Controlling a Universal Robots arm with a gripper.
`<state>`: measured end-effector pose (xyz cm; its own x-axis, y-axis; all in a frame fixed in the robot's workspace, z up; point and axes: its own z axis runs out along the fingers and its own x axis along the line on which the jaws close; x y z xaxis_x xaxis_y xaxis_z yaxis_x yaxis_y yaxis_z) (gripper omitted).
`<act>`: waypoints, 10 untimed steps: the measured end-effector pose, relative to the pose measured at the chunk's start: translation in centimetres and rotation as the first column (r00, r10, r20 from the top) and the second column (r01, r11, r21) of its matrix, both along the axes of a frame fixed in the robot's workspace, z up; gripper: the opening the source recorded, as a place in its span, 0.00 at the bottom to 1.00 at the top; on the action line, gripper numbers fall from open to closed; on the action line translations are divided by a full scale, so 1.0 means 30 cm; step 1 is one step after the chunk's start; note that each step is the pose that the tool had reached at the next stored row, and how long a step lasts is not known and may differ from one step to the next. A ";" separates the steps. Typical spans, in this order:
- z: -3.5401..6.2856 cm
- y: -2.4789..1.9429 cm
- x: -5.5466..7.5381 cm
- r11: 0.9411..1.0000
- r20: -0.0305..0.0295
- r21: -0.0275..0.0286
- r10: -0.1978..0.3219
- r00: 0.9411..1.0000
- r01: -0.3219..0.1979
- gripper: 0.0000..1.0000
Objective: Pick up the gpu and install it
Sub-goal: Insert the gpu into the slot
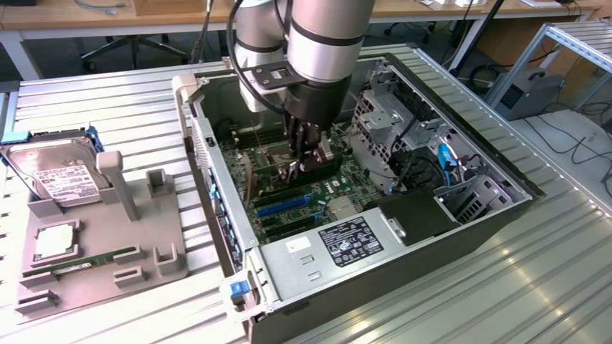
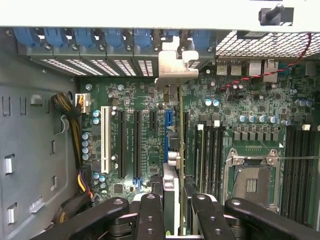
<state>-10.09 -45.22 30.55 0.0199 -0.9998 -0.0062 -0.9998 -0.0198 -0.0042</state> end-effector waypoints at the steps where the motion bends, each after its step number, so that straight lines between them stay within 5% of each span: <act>1: -0.001 0.000 -0.002 1.000 0.000 0.000 0.000 1.000 0.000 0.27; 10: -0.024 0.000 -0.018 1.000 0.000 0.000 0.000 1.000 0.000 0.27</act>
